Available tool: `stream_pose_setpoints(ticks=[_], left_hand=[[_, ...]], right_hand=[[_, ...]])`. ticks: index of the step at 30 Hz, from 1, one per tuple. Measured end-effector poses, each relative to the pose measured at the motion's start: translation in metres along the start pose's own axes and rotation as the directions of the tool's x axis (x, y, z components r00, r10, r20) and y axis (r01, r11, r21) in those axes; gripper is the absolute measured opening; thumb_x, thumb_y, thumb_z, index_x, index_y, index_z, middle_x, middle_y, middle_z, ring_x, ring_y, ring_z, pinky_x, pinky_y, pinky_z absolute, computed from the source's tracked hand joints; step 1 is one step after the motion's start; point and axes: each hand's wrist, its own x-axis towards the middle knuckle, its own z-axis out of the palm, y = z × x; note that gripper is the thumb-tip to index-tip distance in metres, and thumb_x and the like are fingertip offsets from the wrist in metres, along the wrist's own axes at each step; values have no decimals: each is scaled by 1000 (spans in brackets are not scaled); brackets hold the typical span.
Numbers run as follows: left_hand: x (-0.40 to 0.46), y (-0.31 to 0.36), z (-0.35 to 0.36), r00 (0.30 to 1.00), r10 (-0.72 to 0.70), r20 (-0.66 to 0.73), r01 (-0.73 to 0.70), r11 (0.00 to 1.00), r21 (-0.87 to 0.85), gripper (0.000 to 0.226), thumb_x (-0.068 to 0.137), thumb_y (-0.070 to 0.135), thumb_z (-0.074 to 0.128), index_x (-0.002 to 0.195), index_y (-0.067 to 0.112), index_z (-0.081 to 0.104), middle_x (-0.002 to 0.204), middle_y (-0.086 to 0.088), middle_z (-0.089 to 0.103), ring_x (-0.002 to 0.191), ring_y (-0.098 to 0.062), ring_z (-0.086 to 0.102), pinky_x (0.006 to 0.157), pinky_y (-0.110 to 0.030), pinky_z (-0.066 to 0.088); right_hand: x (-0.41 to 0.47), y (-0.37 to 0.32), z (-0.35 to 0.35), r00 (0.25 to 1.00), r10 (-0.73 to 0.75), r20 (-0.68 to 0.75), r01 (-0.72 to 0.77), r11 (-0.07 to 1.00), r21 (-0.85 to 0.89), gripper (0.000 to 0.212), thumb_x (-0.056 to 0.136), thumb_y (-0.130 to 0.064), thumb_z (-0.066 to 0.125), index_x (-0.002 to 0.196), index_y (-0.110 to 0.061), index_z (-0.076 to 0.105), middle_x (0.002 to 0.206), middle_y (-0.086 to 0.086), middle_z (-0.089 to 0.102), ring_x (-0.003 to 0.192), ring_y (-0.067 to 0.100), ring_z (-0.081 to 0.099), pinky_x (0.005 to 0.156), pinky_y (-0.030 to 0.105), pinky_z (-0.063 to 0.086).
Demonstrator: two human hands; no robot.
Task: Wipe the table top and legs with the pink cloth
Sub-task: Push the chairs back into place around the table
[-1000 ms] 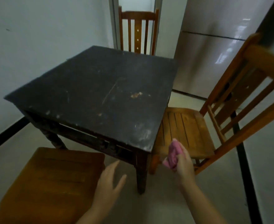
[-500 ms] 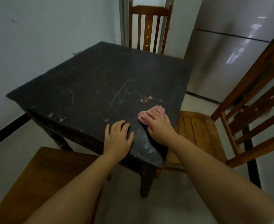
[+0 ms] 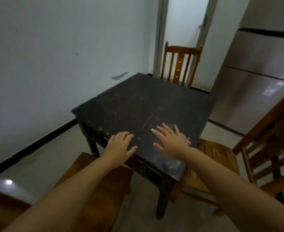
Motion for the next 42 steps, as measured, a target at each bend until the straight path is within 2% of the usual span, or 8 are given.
stream_pose_setpoints(ticks=[8, 13, 16, 21, 26, 28, 34, 42], left_hand=[[-147, -82, -147, 975, -77, -210, 91, 994, 59, 59, 90, 52, 42, 134, 12, 42, 134, -8, 48, 124, -24, 42, 105, -39, 33], [-235, -140, -167, 978, -117, -171, 126, 991, 44, 85, 76, 70, 21, 134, 12, 42, 133, -8, 49, 122, -23, 44, 103, -36, 32], [-260, -185, -166, 989, -128, -72, 128, 992, -1, 98, 69, 85, 13, 135, 17, 40, 136, -4, 46, 124, -18, 42, 103, -33, 31], [-258, -258, -151, 992, -17, 127, 22, 999, -34, 99, 63, 90, 12, 129, 24, 45, 126, 3, 51, 117, -14, 44, 101, -34, 34], [-242, -311, -152, 937, 237, 257, -254, 967, 34, 62, 70, 77, 37, 99, 24, 51, 94, 4, 53, 85, -12, 50, 73, -25, 39], [-233, -322, -151, 923, 279, 264, -293, 956, 13, 55, 71, 73, 48, 90, 21, 51, 85, 4, 52, 74, -11, 50, 58, -20, 33], [-212, -328, -143, 859, 484, 169, -492, 871, 4, 68, 63, 88, 18, 77, 25, 40, 73, 9, 44, 57, -5, 39, 50, -10, 19], [-134, -317, -134, 807, 539, 241, -574, 812, 106, 50, 76, 71, 45, 85, 22, 51, 82, 6, 50, 69, -9, 49, 65, -22, 46]], right_hand=[[-41, -171, -57, 943, -321, -86, 330, 934, 139, 54, 99, -41, 33, 147, -29, 15, 157, -3, 11, 145, 17, -5, 115, 50, 0], [-65, -274, -62, 906, -422, -44, 420, 879, 226, 54, 98, -41, 34, 147, -29, 16, 157, -1, 13, 145, 23, 4, 115, 45, 14], [-73, -330, -59, 895, -445, 11, 429, 869, 245, 55, 98, -41, 35, 148, -26, 17, 155, 2, 20, 140, 25, 24, 109, 43, 29], [-53, -410, -37, 937, -316, 147, 265, 920, 290, 59, 94, -50, 40, 142, -16, 29, 131, 8, 52, 118, 24, 53, 96, 40, 47], [-43, -446, 0, 974, -99, 202, 68, 986, 155, 23, 93, -45, 47, 97, -23, 42, 83, -2, 57, 76, 16, 62, 73, 33, 56], [-47, -446, 9, 989, -30, 147, 15, 995, 100, 27, 91, -50, 47, 94, -23, 44, 81, -3, 58, 70, 14, 60, 68, 31, 56], [-50, -438, 17, 999, 23, 33, -23, 1000, 4, 37, 90, -58, 41, 100, -23, 46, 83, -4, 61, 69, 12, 60, 67, 30, 55], [-16, -405, 2, 988, 153, 34, -153, 988, 11, 36, 90, -57, 42, 105, -24, 48, 84, -8, 56, 70, 8, 57, 65, 20, 48]])
